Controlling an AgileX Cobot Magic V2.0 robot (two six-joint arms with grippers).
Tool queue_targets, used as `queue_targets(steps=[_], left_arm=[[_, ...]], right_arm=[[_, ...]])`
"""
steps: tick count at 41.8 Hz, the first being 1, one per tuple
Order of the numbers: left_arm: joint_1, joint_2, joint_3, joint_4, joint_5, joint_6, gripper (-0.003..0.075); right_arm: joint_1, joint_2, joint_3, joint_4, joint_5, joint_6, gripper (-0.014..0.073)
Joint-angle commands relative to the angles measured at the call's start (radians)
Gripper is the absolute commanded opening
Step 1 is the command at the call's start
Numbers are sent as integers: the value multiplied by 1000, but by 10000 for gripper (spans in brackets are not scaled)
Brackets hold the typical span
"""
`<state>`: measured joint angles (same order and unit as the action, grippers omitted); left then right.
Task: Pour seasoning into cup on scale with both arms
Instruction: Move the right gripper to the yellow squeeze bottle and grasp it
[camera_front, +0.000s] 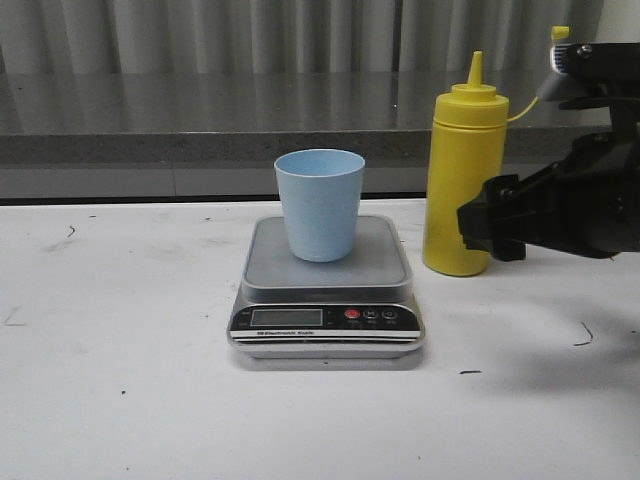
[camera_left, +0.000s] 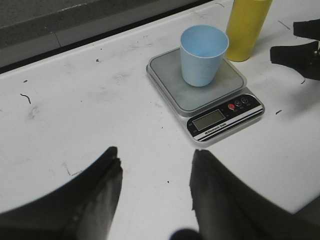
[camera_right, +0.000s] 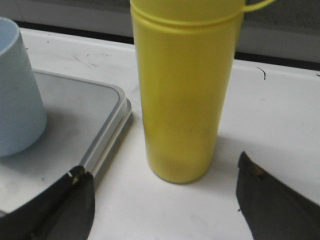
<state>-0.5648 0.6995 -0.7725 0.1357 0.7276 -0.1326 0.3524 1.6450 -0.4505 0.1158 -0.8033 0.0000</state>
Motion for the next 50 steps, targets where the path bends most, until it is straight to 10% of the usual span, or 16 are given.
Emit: queue_targets(steps=[1, 50], left_arm=[[-6, -2, -26, -1, -69, -4, 312], [-6, -2, -26, -1, -71, -4, 312]], right_arm=[[2, 19, -40, -23, -176, 9, 602], [-50, 352, -433, 30, -190, 7, 546]])
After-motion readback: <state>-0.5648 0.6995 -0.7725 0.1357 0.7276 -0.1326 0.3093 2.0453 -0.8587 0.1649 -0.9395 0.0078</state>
